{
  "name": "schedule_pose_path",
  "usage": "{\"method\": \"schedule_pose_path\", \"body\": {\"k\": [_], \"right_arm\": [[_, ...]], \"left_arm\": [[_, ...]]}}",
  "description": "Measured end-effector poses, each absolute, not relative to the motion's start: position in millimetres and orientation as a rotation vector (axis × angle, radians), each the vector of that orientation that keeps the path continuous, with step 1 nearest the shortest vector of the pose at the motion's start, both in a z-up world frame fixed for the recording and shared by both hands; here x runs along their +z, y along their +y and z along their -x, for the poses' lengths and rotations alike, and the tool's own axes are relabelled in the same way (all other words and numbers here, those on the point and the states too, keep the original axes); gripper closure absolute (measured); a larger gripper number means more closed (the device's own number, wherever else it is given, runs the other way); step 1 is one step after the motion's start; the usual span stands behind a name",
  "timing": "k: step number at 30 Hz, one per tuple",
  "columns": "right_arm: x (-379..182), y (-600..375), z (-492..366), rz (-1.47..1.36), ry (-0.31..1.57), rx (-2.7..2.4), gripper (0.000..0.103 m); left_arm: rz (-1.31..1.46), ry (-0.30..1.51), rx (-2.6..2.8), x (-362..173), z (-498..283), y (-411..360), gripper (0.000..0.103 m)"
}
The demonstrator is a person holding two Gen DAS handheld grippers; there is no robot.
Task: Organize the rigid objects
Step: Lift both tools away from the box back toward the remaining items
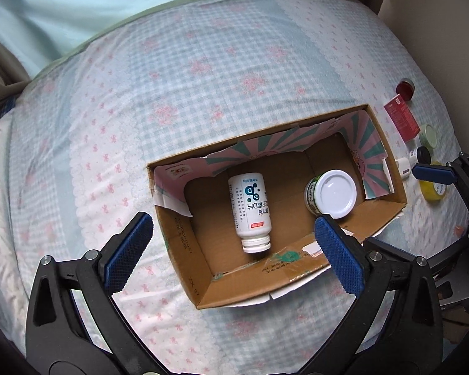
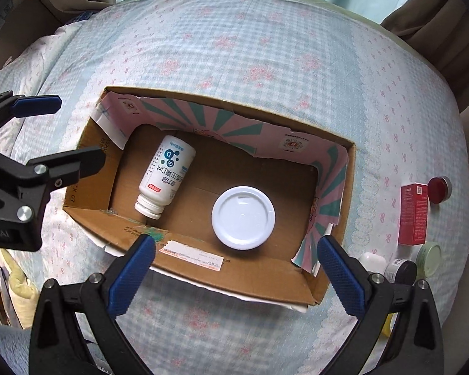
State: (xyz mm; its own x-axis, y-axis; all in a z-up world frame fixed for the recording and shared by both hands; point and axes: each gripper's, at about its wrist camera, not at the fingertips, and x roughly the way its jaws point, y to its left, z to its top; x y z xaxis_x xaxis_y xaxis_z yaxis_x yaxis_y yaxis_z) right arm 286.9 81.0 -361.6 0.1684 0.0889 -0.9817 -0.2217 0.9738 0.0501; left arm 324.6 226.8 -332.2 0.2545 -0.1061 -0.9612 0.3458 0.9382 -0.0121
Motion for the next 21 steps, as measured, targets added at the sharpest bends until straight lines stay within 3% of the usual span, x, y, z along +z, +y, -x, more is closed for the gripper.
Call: {"method": "schedule_pose_path", "body": {"k": [13,21], "right_arm": [[-257,71,-208,0.111,1.257,0.093,0.0],[-218,21,-151,0.0,1.216,-0.007,0.0]], "left_arm": [[-0.068,1.136,-0.204,-215,-252,272,0.0],[0.0,1.095,-0.184,-187,-192,275,0.0]]}}
